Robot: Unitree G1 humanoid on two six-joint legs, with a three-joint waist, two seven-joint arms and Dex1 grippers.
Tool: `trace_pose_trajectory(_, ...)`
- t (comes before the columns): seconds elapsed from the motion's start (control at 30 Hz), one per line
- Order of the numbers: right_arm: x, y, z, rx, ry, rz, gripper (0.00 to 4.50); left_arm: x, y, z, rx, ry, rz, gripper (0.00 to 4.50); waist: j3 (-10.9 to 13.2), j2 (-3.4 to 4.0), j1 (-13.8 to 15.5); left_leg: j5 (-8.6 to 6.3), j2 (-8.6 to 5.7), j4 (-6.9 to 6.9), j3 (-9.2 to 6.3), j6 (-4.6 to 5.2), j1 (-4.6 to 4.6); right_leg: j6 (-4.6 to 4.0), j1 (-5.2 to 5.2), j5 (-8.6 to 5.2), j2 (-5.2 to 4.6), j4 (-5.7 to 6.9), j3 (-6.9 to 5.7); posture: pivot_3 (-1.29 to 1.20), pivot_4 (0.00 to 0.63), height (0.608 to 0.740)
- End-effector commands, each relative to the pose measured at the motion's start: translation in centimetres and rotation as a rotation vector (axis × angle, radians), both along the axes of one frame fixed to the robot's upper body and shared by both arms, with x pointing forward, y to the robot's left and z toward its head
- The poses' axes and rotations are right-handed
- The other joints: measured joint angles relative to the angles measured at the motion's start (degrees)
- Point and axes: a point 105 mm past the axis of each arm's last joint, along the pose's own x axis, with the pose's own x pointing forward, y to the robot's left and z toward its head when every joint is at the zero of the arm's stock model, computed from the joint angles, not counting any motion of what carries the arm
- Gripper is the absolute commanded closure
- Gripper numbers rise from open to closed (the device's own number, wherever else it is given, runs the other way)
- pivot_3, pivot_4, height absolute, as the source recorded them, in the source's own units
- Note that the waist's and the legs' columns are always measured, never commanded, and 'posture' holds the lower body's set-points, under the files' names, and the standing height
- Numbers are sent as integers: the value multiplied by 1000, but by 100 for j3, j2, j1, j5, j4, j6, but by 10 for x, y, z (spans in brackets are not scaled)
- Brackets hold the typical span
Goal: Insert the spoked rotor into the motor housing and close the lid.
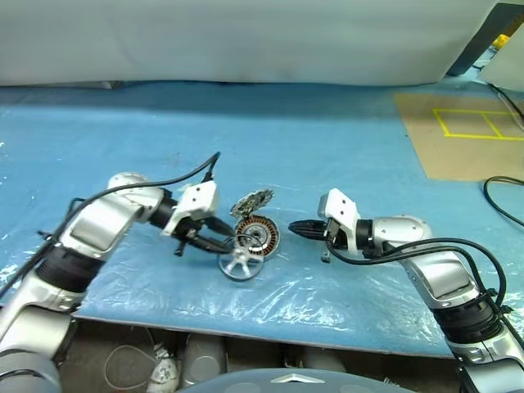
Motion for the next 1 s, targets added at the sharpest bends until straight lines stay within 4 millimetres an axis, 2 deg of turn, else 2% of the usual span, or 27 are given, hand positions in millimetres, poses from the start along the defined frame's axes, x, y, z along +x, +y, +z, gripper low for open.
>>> trace_pose_trajectory(0.03,0,-4,32,88,-48,-35,4500,7,-5,3,1,-46,11,2645,0,2,-19,0,0,-2,0,0,1,7,-2,4,1,0,1,0,150,740)
trace_pose_trajectory(0.13,-14,-3,51,172,-8,1,4500,8,-7,1,0,-43,7,2645,0,2,-10,0,-2,-8,0,0,2,9,-4,6,2,0,2,0,150,740)
trace_pose_trajectory(0.27,-32,0,48,132,46,41,4500,6,-3,4,-3,-34,-4,2645,0,3,16,0,-2,-14,-1,-1,1,11,-2,7,3,-2,0,0,150,740)
trace_pose_trajectory(0.47,-28,7,55,117,48,8,4500,-21,14,19,-22,-3,-74,2645,3,9,-20,-1,-3,-15,-2,-2,3,11,-9,6,2,-1,2,0,150,740)
trace_pose_trajectory(0.67,-30,18,65,93,55,17,4500,-24,21,23,-3,-50,-40,2645,4,12,19,0,-4,-9,2,-2,3,9,-5,5,0,-1,2,0,150,740)
trace_pose_trajectory(0.77,-33,25,68,84,64,23,4500,-23,15,21,6,-90,-28,2085,4,11,20,0,-4,-9,2,-2,3,10,-3,5,0,-2,2,0,150,740)
trace_pose_trajectory(0.87,-38,29,68,80,83,25,4500,-21,18,6,105,-197,-52,1167,4,12,16,0,-3,-11,2,-3,3,11,-4,6,1,-1,2,0,150,740)
trace_pose_trajectory(0.97,-40,28,64,74,106,15,4500,-23,11,2,141,-265,-51,52,5,11,15,0,-4,-14,2,-4,2,14,-4,7,1,-3,2,0,150,740)
trace_pose_trajectory(1.0,-41,26,61,72,115,8,4500,-27,8,1,148,-276,-65,20,5,11,16,0,-3,-14,1,-4,0,14,-6,7,2,-3,1,0,150,740)
